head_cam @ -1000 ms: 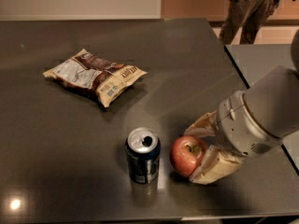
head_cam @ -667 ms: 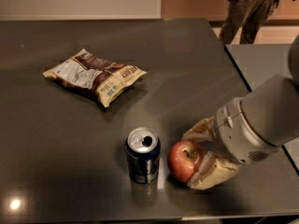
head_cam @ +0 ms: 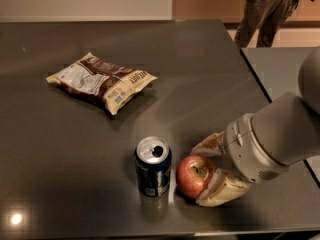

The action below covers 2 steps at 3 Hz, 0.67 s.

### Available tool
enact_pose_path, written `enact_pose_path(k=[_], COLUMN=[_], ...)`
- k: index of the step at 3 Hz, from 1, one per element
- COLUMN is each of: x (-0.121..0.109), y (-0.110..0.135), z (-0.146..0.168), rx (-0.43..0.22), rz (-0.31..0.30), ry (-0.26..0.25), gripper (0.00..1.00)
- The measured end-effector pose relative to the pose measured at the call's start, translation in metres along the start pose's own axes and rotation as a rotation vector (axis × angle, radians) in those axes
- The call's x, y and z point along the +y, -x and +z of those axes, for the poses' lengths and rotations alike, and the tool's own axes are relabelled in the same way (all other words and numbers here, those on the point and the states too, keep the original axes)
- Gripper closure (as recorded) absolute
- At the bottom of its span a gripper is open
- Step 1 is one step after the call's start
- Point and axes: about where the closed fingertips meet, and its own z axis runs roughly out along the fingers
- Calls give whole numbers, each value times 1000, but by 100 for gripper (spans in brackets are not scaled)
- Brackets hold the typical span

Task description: Move apple near pepsi can

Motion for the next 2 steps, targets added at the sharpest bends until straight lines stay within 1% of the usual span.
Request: enact_pose_path(k=[1,2], x=[-9,-8], y=[-2,-2], z=[5,5], rx=[-6,-5], rz=[-2,-2], ry=[-10,-9], gripper=[0,0])
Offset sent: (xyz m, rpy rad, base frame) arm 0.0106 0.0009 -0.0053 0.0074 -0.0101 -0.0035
